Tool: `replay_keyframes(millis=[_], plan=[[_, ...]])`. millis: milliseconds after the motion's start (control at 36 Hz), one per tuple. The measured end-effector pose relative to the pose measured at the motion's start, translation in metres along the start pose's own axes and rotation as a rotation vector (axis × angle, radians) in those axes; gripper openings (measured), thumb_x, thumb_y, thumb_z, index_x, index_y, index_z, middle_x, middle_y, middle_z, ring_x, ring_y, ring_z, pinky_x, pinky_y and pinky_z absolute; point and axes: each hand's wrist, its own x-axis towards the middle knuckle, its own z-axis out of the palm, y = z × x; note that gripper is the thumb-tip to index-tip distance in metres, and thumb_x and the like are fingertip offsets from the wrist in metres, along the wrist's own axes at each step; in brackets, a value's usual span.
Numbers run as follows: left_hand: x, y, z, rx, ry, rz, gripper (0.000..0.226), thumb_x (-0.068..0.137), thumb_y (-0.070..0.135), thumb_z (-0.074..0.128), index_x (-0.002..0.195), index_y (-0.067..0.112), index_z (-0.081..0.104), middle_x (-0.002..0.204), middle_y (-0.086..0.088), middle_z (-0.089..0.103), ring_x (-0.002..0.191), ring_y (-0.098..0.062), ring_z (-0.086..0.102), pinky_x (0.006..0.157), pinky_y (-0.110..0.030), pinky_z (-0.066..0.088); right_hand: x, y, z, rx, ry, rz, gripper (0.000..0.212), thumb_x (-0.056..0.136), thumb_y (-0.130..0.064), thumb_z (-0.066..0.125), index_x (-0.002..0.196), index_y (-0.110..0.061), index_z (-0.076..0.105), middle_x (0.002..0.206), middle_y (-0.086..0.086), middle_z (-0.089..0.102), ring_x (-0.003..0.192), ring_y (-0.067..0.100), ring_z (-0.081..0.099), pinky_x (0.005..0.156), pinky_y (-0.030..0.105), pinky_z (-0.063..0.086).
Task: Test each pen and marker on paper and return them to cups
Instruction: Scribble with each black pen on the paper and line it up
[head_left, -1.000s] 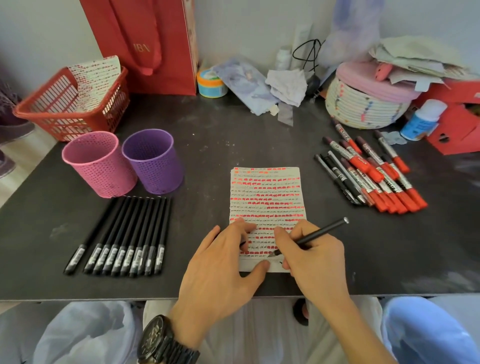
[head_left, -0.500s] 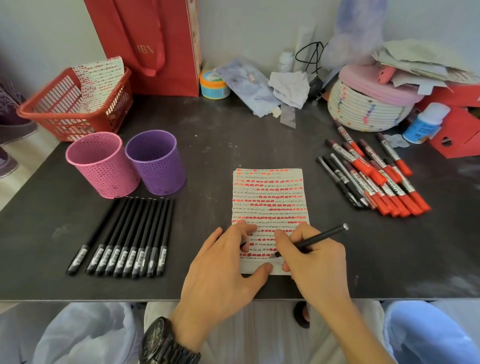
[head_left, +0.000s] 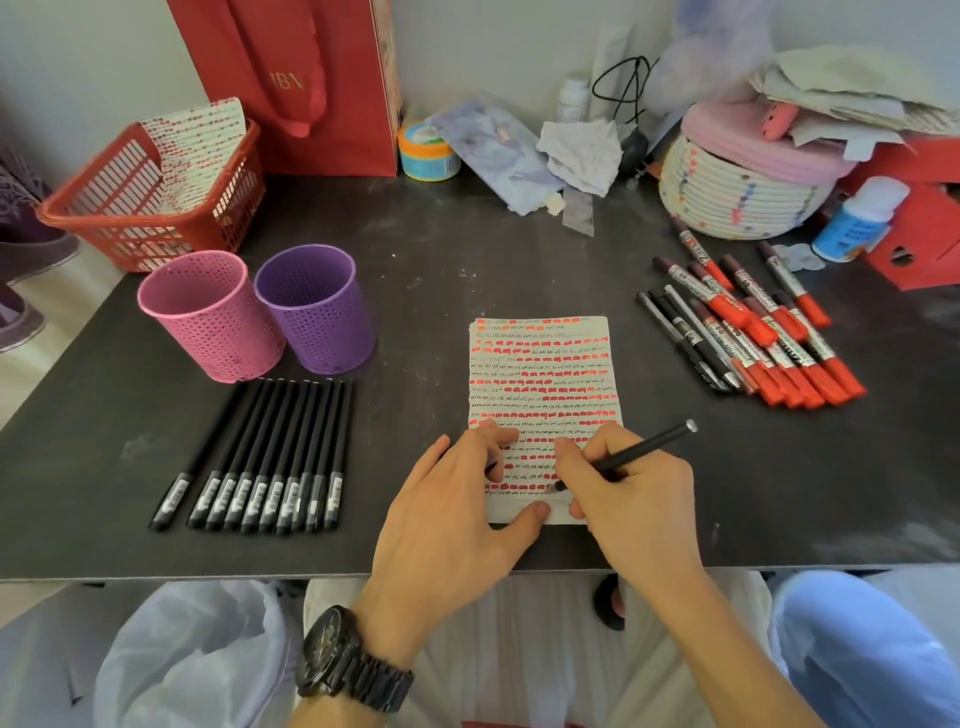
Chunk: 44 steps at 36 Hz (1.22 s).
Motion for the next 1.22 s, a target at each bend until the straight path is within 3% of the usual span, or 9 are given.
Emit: replay_keyframes(millis=[194, 361, 556, 667, 778, 917, 1028, 1139, 1222], plan=[[-0.001, 0.000, 0.000, -0.017, -0.027, -0.024, 0.043, 0.080, 0.055, 0.068, 0.108, 0.036, 0.042, 0.103, 0.045, 0.042, 0.104, 0.030, 0.036, 0.102, -0.038, 0.050, 0.001, 0.001, 0.000, -0.010, 0.007, -0.015, 0.037, 0.089, -0.018, 0.075, 0.059, -0.014, 0.054, 0.050, -0.004, 0.060, 0.043, 0.004, 0.060, 0.047, 0.008, 0.039], [0.000, 0.002, -0.001, -0.028, -0.021, -0.027, 0.049, 0.080, 0.051, 0.071, 0.118, 0.031, 0.048, 0.097, 0.040, 0.041, 0.102, 0.033, 0.034, 0.101, -0.038, 0.050, 0.002, 0.003, -0.001, -0.029, -0.003, -0.036, 0.036, 0.091, -0.018, 0.073, 0.061, -0.010, 0.055, 0.052, 0.001, 0.060, 0.046, 0.003, 0.059, 0.049, 0.009, 0.041], [0.000, 0.001, 0.000, -0.026, -0.007, -0.002, 0.048, 0.082, 0.049, 0.067, 0.104, 0.044, 0.025, 0.113, 0.024, 0.057, 0.102, 0.030, 0.037, 0.102, -0.039, 0.047, 0.002, 0.005, 0.000, -0.038, 0.006, -0.047, 0.032, 0.092, -0.021, 0.071, 0.066, -0.010, 0.057, 0.055, -0.008, 0.064, 0.050, 0.002, 0.064, 0.051, 0.009, 0.045], [0.001, 0.001, -0.001, -0.036, -0.046, 0.001, 0.031, 0.086, 0.040, 0.056, 0.089, 0.036, 0.025, 0.132, 0.021, 0.058, 0.107, 0.006, 0.046, 0.101, -0.032, 0.042, 0.004, 0.002, -0.003, 0.035, 0.023, -0.024, 0.032, 0.093, -0.033, 0.072, 0.067, -0.019, 0.059, 0.055, -0.009, 0.066, 0.050, 0.005, 0.064, 0.048, 0.013, 0.045], [0.006, 0.000, -0.008, -0.302, -0.120, -0.123, 0.007, 0.093, 0.035, 0.041, 0.094, 0.041, 0.044, 0.128, 0.023, 0.061, 0.112, -0.002, 0.052, 0.092, -0.027, 0.041, 0.005, -0.003, -0.009, 0.183, 0.047, 0.017, 0.036, 0.095, -0.046, 0.066, 0.066, -0.027, 0.057, 0.053, -0.003, 0.063, 0.043, 0.006, 0.057, 0.045, 0.017, 0.043], [0.017, 0.001, -0.017, -0.560, 0.026, -0.223, 0.026, 0.101, 0.031, 0.036, 0.087, 0.041, 0.056, 0.111, 0.021, 0.070, 0.101, 0.003, 0.061, 0.079, -0.019, 0.046, 0.007, -0.003, -0.014, 0.425, -0.031, 0.073, 0.029, 0.101, -0.033, 0.052, 0.088, -0.011, 0.066, 0.069, 0.004, 0.071, 0.047, 0.013, 0.056, 0.047, 0.022, 0.041], [0.021, -0.005, -0.008, -0.396, 0.121, -0.179, 0.018, 0.106, 0.031, 0.041, 0.108, 0.029, 0.059, 0.090, 0.015, 0.065, 0.081, -0.006, 0.059, 0.065, -0.020, 0.042, 0.007, -0.002, -0.017, 0.503, -0.099, 0.080, 0.021, 0.096, -0.022, 0.048, 0.098, -0.012, 0.066, 0.082, 0.008, 0.075, 0.047, 0.016, 0.055, 0.047, 0.023, 0.040], [0.016, -0.007, -0.004, -0.325, 0.081, -0.144, 0.029, 0.105, 0.027, 0.050, 0.133, 0.030, 0.057, 0.111, 0.014, 0.067, 0.101, -0.003, 0.063, 0.082, -0.017, 0.047, 0.005, -0.003, -0.016, 0.473, -0.069, 0.058, 0.010, 0.098, -0.022, 0.055, 0.091, -0.015, 0.056, 0.080, 0.008, 0.077, 0.045, 0.014, 0.053, 0.046, 0.021, 0.042], [0.011, -0.007, -0.003, -0.347, 0.072, -0.143, 0.029, 0.103, 0.030, 0.056, 0.131, 0.032, 0.049, 0.110, 0.016, 0.070, 0.093, 0.004, 0.065, 0.069, -0.009, 0.046, 0.005, -0.003, -0.017, 0.441, -0.046, 0.026, 0.013, 0.098, -0.024, 0.062, 0.090, -0.014, 0.063, 0.076, 0.004, 0.076, 0.046, 0.011, 0.054, 0.048, 0.020, 0.044]])
